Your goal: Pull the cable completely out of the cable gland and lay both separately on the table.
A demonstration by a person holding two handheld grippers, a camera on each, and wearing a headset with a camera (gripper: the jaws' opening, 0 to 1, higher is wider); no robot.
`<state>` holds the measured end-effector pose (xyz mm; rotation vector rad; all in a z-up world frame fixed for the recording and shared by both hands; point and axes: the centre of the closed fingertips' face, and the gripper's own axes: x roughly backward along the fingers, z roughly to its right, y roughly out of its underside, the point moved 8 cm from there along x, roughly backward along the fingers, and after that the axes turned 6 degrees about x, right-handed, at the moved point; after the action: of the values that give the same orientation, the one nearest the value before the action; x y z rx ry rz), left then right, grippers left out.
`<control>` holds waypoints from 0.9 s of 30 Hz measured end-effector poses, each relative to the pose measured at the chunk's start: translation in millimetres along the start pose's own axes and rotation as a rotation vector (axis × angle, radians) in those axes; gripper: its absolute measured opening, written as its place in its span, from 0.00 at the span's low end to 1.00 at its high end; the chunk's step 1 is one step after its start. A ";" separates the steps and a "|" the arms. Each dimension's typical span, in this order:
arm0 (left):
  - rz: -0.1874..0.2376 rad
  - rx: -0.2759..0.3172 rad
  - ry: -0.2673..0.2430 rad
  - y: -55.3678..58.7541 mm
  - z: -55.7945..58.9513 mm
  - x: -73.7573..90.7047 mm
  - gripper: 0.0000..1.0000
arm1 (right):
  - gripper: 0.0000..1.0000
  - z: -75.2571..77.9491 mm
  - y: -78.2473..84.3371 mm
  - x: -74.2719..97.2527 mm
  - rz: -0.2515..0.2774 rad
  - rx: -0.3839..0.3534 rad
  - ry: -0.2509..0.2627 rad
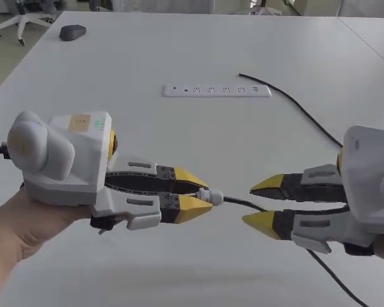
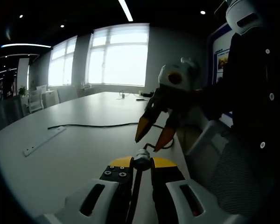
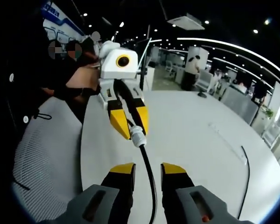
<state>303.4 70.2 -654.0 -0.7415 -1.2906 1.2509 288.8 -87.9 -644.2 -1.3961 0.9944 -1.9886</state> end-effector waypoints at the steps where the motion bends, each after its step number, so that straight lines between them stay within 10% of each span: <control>1: -0.003 -0.004 -0.003 0.3 -0.1 0.5 0.15 | 0.17 0.6 -0.8 -2.0 -0.002 0.000 0.000; 13: -0.006 -0.005 -0.007 1.5 -0.4 -0.1 0.15 | 0.03 -3.4 -2.4 -12.1 -0.027 0.076 -0.016; 27: 0.009 0.005 -0.009 0.2 -2.3 1.3 0.15 | 0.00 7.1 13.1 -2.3 -0.069 -0.037 0.023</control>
<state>305.3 71.9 -654.2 -0.7393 -1.2920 1.2659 296.2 -96.0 -654.5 -1.4494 1.0108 -2.0500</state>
